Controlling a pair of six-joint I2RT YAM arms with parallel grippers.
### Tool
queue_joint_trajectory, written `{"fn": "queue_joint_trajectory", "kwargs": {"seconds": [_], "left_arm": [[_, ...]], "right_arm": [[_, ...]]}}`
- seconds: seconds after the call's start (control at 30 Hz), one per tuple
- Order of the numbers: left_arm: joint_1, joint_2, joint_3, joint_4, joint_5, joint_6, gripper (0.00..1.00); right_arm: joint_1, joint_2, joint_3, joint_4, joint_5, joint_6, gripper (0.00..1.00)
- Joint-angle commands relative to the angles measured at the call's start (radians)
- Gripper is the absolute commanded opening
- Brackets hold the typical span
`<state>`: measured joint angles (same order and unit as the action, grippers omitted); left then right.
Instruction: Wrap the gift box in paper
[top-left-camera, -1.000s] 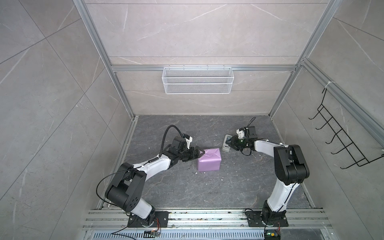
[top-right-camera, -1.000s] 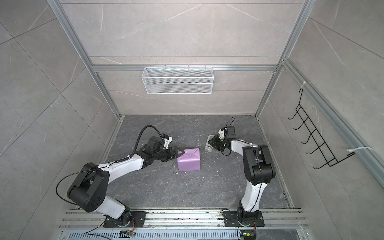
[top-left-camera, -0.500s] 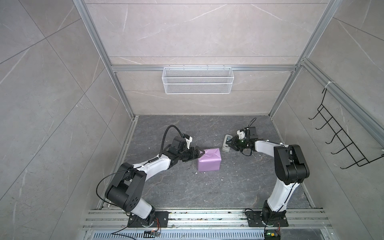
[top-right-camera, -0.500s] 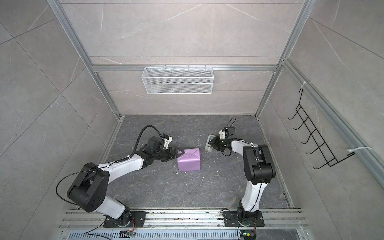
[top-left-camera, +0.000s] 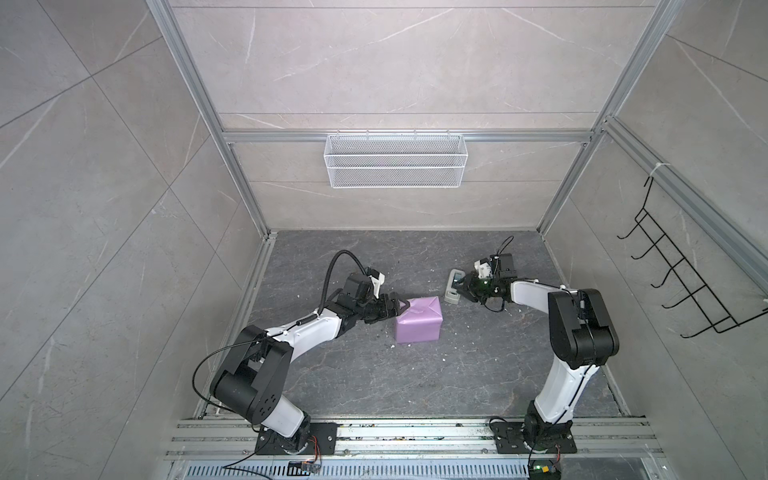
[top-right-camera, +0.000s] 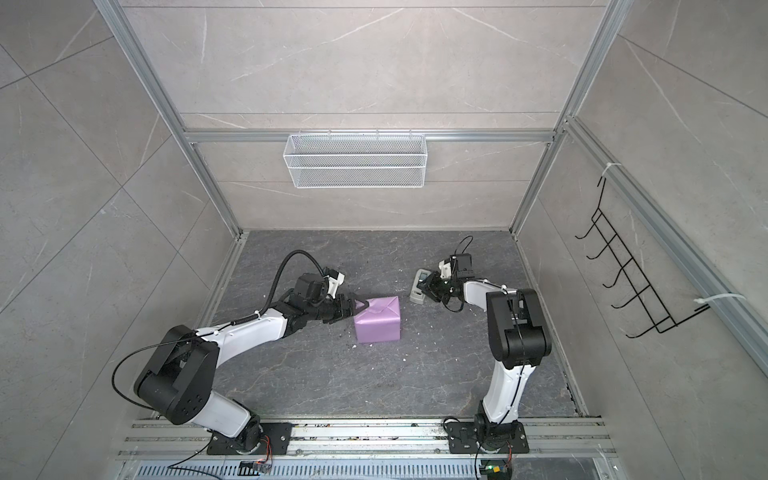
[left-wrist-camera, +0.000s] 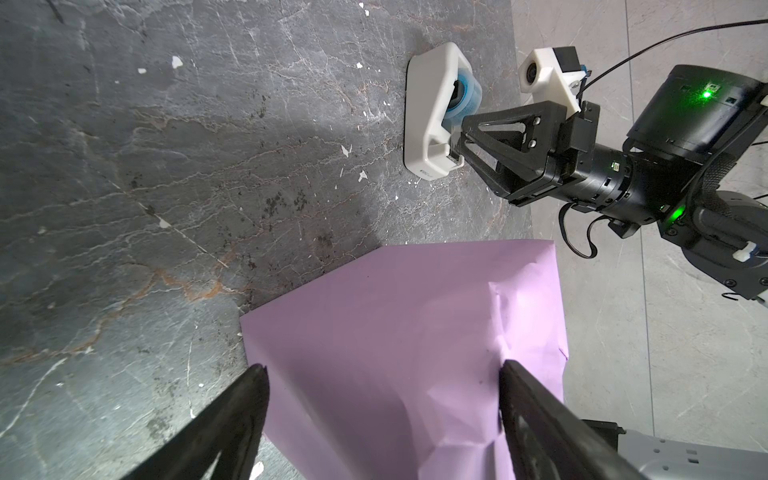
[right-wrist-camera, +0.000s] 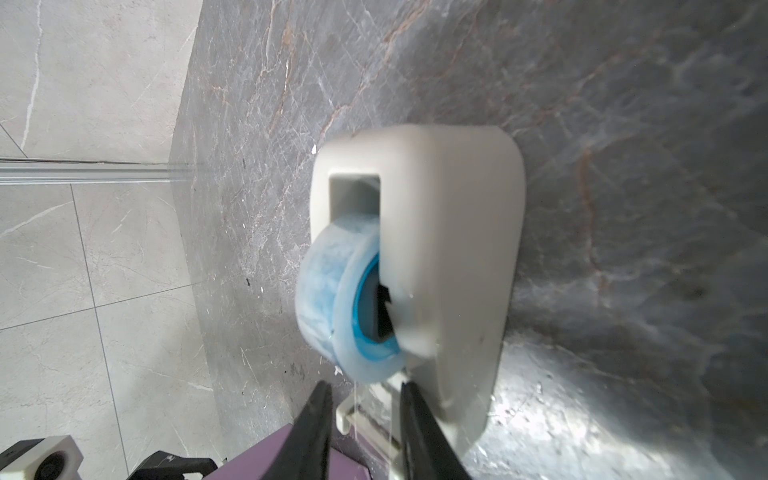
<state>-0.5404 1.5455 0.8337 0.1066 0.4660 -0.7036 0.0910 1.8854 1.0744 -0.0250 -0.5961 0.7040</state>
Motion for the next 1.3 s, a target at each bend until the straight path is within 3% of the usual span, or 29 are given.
{"fn": "queue_joint_trajectory", "kwargs": {"seconds": [0.0,0.37,0.9,1.27], "left_arm": [[-0.004,0.018,-0.006,-0.062,-0.003,0.029,0.87],[-0.003,0.019,-0.007,-0.061,-0.003,0.029,0.87],[-0.003,0.01,-0.013,-0.061,-0.004,0.027,0.87],[-0.004,0.014,-0.013,-0.058,-0.004,0.028,0.87]], "right_arm": [[-0.017,0.06,-0.023,-0.067,0.093,0.003,0.32],[-0.013,0.098,-0.039,0.003,0.039,0.048,0.32],[-0.014,0.078,-0.098,0.021,0.091,0.066,0.3],[-0.012,0.081,-0.138,0.1,0.041,0.088,0.27]]}}
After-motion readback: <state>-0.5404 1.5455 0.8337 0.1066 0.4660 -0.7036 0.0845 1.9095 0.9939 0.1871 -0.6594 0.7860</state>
